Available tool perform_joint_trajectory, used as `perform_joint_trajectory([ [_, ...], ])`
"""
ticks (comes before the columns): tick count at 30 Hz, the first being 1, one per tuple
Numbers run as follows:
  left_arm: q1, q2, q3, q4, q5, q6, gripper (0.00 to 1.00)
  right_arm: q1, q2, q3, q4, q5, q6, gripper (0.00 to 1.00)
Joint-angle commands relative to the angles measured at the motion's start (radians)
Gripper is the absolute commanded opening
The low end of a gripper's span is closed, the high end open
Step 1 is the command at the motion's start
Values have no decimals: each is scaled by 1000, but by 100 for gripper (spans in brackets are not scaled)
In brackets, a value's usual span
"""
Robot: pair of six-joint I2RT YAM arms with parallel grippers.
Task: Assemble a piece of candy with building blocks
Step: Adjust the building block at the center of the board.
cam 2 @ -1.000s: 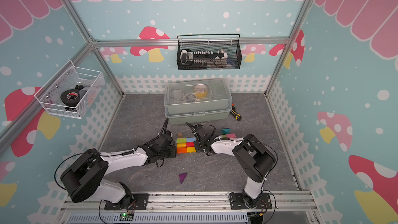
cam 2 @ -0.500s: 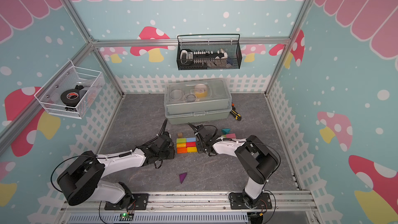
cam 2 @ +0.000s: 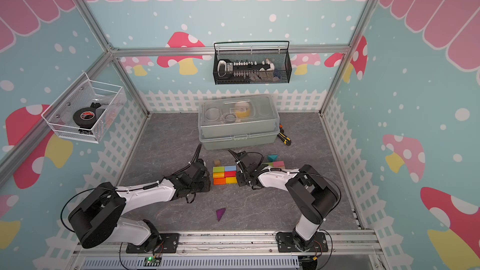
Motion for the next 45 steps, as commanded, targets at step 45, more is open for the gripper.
perform_joint_trajectory([
  [45,143,236,140,-18,11,63,30,-41,164,159,-49,93,-52,37],
])
